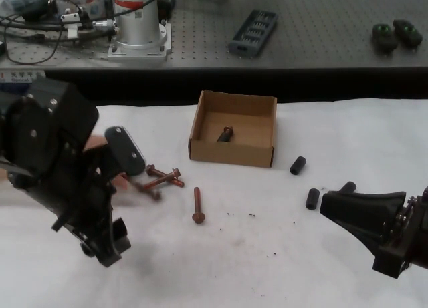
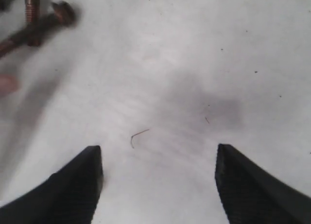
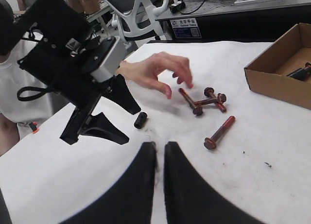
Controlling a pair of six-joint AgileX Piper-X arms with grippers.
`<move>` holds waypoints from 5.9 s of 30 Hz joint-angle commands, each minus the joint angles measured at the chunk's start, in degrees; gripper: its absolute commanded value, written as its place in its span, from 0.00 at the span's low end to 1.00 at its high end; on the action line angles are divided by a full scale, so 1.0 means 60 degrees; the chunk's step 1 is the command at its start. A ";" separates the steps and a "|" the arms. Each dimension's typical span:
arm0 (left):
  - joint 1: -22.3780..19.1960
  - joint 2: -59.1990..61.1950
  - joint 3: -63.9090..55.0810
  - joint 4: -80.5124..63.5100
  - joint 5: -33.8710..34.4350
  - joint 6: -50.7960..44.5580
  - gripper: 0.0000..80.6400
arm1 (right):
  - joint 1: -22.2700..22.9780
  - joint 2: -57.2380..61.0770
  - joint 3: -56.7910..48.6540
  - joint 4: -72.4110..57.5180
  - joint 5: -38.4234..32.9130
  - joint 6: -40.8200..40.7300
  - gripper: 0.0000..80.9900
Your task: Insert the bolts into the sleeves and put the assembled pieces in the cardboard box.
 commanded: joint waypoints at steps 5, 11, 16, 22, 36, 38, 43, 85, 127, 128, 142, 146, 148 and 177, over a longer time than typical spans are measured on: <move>-0.0079 0.0369 -0.0118 0.0105 -0.0149 0.0940 0.60 | 0.0034 -0.0076 -0.0121 0.0026 -0.0054 -0.0090 0.09; -0.0079 0.0369 -0.0118 -0.0197 -0.0171 0.1186 0.60 | 0.0034 -0.0076 -0.0121 0.0056 -0.0054 -0.0090 0.09; -0.0079 0.0369 -0.0186 -0.1223 -0.0204 0.1457 0.60 | 0.0034 -0.0076 -0.0121 0.0056 -0.0054 -0.0090 0.09; -0.0079 0.0369 -0.0543 -0.1574 -0.1785 0.3297 0.60 | 0.0034 -0.0076 -0.0121 0.0056 -0.0054 -0.0090 0.09; -0.0051 0.0708 -0.1740 -0.3183 -0.1583 0.1121 0.03 | 0.0034 -0.0076 -0.0121 0.0056 -0.0054 -0.0090 0.09; -0.0051 0.0934 -0.1735 -0.3200 -0.1581 0.0991 0.01 | 0.0034 -0.0076 -0.0121 0.0056 -0.0054 -0.0090 0.09; -0.0051 0.1547 -0.1735 -0.3200 -0.1581 0.0657 0.01 | 0.0034 -0.0076 -0.0121 0.0056 -0.0054 -0.0090 0.09; -0.0995 0.1790 -0.1735 0.2434 -0.3160 0.2550 0.01 | 0.0034 -0.0076 -0.0121 0.0056 -0.0054 -0.0090 0.09; -0.1159 0.1893 -0.1277 0.1757 -0.2687 0.3705 0.36 | 0.0034 -0.0076 -0.0121 0.0138 -0.0054 -0.0090 0.09; -0.1159 0.1893 -0.1277 0.1757 -0.2616 0.3705 0.36 | 0.0034 -0.0076 -0.0121 0.0138 -0.0054 -0.0090 0.09; -0.1028 0.2113 -0.1219 0.1475 -0.2331 0.3796 0.36 | 0.0034 -0.0076 -0.0121 0.0136 -0.0271 -0.0090 0.09; -0.0995 0.2380 -0.1219 0.1475 -0.2311 0.3796 0.31 | 0.0034 -0.0076 -0.0121 0.0136 -0.0271 -0.0090 0.09; -0.0995 0.2472 -0.1219 0.1475 -0.2277 0.3775 0.22 | 0.0034 -0.0076 -0.0121 0.0136 -0.0271 -0.0090 0.09; -0.1562 0.2471 -0.2621 0.0975 -0.0072 -0.7814 0.01 | 0.0034 -0.0076 -0.0121 0.0136 -0.0271 -0.0090 0.09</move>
